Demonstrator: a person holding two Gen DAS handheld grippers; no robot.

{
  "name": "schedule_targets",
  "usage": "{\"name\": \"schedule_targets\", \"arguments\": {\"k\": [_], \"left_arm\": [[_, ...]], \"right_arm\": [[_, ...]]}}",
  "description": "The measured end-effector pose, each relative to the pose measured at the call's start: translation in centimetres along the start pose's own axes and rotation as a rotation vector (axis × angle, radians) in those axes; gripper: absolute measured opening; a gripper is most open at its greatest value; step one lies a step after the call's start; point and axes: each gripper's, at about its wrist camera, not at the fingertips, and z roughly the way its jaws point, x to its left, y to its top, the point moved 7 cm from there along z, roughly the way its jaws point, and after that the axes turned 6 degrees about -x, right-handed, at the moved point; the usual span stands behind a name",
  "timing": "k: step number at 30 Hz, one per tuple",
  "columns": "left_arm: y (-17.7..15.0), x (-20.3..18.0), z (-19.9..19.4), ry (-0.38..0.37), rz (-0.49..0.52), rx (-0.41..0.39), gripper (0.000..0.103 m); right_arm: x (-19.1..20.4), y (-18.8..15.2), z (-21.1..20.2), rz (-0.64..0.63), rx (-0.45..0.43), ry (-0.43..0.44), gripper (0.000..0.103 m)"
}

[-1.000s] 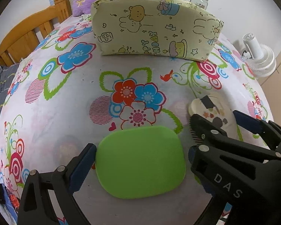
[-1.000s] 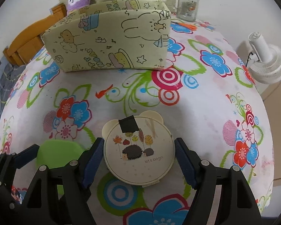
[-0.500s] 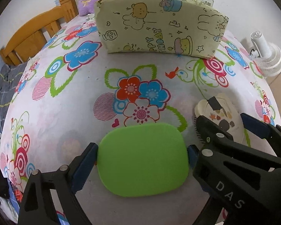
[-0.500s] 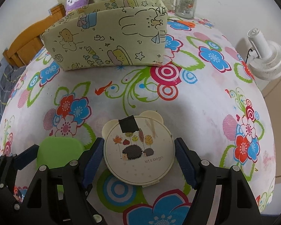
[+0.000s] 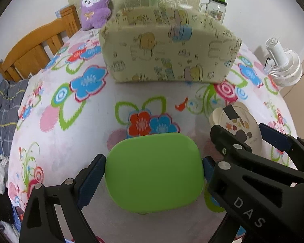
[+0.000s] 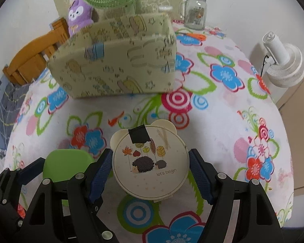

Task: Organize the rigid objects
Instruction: 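Lift and carry the green pad with the left gripper while the right carries the coaster toward the box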

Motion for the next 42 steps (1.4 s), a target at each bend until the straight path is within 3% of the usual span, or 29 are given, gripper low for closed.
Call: {"name": "schedule_targets", "arguments": {"k": [28, 42], "left_arm": [[6.7, 1.1, -7.1, -0.018, 0.03, -0.116, 0.095], [9.3, 2.2, -9.0, -0.041, 0.035, -0.17, 0.095]], "right_arm": [[1.4, 6.8, -7.5, 0.031, -0.11, -0.054, 0.077], [2.9, 9.6, -9.3, 0.049, -0.172, -0.052, 0.077]]}}
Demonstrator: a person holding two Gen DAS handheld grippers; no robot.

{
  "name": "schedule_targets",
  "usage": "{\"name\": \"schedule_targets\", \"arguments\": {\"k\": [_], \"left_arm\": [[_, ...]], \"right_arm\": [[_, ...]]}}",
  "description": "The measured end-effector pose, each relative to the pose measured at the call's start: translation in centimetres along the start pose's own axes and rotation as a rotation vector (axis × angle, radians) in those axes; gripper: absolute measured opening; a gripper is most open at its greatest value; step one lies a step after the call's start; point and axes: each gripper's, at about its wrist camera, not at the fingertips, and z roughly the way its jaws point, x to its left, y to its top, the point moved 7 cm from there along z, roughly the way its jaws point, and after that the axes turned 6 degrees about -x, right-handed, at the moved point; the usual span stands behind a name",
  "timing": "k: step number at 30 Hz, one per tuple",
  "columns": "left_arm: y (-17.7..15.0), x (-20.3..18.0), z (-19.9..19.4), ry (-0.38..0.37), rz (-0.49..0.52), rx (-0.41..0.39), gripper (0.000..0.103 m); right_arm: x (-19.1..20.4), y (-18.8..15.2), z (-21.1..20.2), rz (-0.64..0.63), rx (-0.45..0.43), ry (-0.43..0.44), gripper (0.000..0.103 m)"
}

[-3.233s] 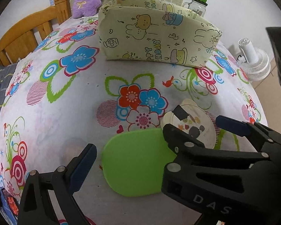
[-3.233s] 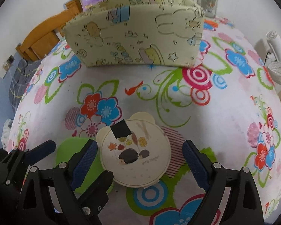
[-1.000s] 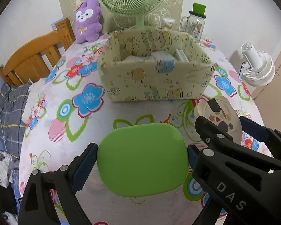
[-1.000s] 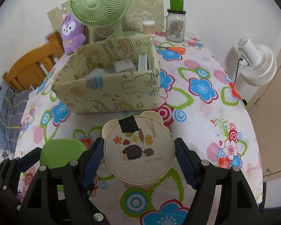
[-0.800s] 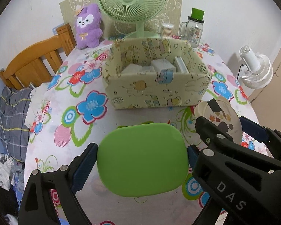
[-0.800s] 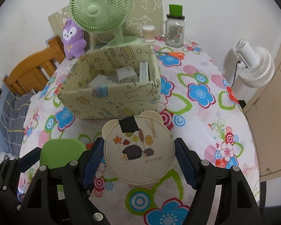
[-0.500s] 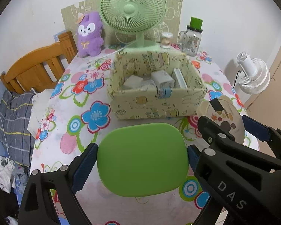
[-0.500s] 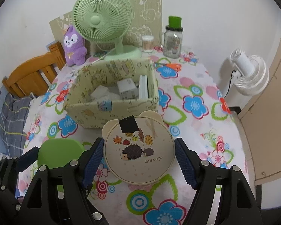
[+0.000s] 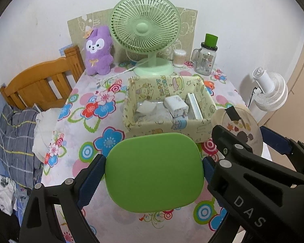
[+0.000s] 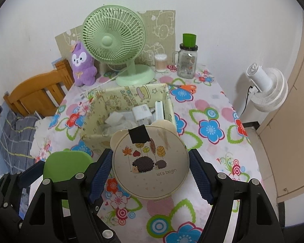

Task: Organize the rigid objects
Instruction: 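Lift and carry the green pad with the left gripper while the right carries the coaster toward the box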

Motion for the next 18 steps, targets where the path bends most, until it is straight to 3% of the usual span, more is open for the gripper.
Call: {"name": "schedule_targets", "arguments": {"k": [18], "left_arm": [[2.8, 0.4, 1.2, -0.062, 0.062, -0.03, 0.095]], "right_arm": [[0.7, 1.9, 1.1, 0.036, -0.012, -0.046, 0.077]]}}
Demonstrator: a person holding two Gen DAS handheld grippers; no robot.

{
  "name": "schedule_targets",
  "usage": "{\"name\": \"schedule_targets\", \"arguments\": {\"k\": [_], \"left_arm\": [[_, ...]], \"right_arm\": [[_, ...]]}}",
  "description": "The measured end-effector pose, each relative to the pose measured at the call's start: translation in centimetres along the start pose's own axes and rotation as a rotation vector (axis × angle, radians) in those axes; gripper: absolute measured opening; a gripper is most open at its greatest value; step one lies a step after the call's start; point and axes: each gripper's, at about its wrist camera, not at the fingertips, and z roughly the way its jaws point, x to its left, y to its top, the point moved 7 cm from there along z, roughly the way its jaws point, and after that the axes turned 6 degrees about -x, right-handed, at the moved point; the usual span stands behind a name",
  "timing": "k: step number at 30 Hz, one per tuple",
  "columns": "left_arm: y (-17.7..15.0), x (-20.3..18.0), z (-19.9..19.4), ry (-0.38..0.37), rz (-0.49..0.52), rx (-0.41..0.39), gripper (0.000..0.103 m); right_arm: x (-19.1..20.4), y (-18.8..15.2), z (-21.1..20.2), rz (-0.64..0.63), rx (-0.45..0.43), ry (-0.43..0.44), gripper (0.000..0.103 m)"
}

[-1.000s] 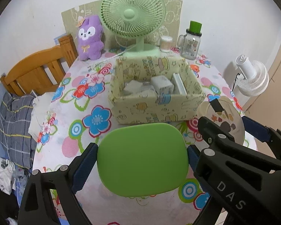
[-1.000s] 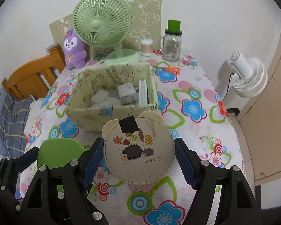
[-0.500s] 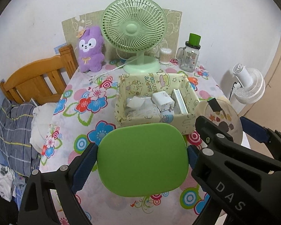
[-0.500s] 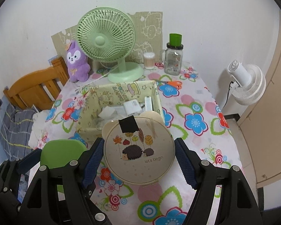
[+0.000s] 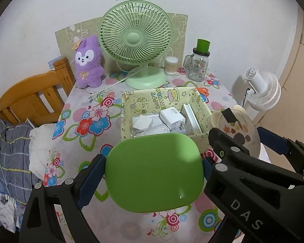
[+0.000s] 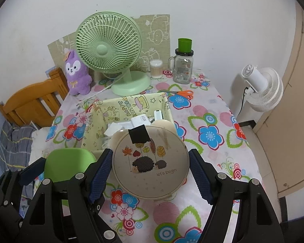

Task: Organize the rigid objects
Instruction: 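Lift and carry the green pad with the left gripper while the right carries the coaster toward the box, then lower the coaster into the box with the right gripper while the left lowers the green pad in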

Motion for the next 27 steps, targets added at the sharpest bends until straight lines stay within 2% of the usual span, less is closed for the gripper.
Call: {"name": "schedule_targets", "arguments": {"k": [7, 17, 27], "left_arm": [[0.6, 0.2, 1.2, 0.006, -0.02, 0.01, 0.096], [1.8, 0.2, 4.5, 0.076, -0.042, 0.04, 0.096], [1.9, 1.0, 8.5, 0.121, -0.063, 0.095, 0.096]], "right_arm": [[0.3, 0.9, 1.7, -0.025, 0.013, 0.042, 0.077], [1.0, 2.1, 6.1, -0.068, 0.061, 0.134, 0.077], [1.4, 2.3, 10.8, -0.093, 0.119, 0.179, 0.077]]}}
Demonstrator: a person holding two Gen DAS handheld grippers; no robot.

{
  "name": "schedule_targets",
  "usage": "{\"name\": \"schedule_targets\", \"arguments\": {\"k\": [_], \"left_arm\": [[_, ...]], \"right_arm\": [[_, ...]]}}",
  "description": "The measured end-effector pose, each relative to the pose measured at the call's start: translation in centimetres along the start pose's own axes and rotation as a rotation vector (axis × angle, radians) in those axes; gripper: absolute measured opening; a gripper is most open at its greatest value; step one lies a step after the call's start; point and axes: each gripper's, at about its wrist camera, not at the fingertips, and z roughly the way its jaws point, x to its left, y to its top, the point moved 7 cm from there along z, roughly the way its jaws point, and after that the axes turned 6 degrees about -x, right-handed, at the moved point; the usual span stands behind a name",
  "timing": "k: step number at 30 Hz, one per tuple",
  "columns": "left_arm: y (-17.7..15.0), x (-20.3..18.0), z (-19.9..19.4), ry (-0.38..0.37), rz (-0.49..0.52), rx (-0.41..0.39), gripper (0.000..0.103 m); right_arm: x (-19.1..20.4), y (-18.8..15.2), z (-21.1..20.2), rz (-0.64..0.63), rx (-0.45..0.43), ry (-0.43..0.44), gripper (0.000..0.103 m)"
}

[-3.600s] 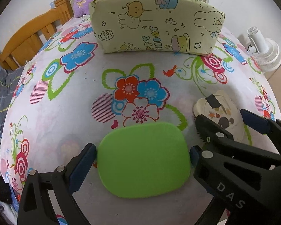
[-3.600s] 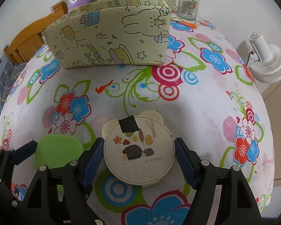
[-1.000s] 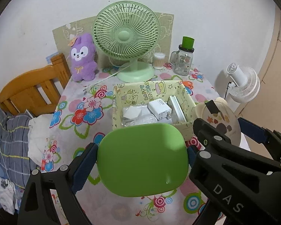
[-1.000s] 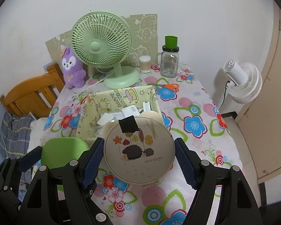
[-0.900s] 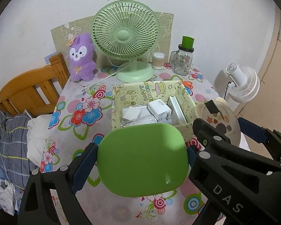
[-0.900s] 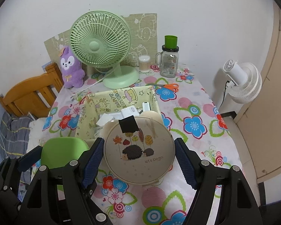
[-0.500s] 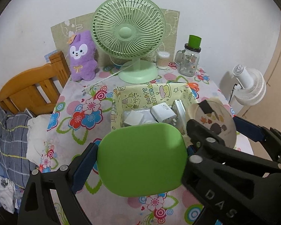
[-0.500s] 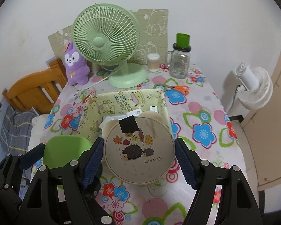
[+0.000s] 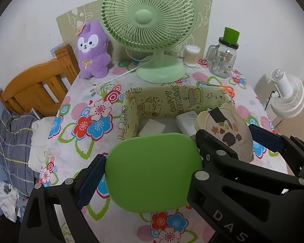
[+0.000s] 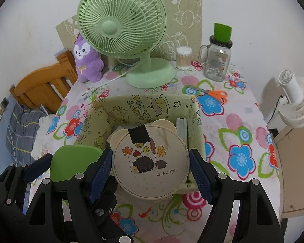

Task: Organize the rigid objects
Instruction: 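Lower the coaster into the box with the right gripper while the left lowers the green pad in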

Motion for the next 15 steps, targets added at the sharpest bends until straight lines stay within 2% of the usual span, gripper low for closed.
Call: {"name": "schedule_targets", "arguments": {"k": [10, 15], "left_arm": [[0.4, 0.0, 2.7, 0.047, -0.009, 0.042, 0.096], [0.4, -0.5, 3.4, 0.047, 0.0, 0.051, 0.096]], "right_arm": [[-0.4, 0.2, 3.2, 0.012, 0.042, 0.051, 0.077], [-0.9, 0.1, 4.5, 0.023, 0.068, 0.043, 0.078]]}}
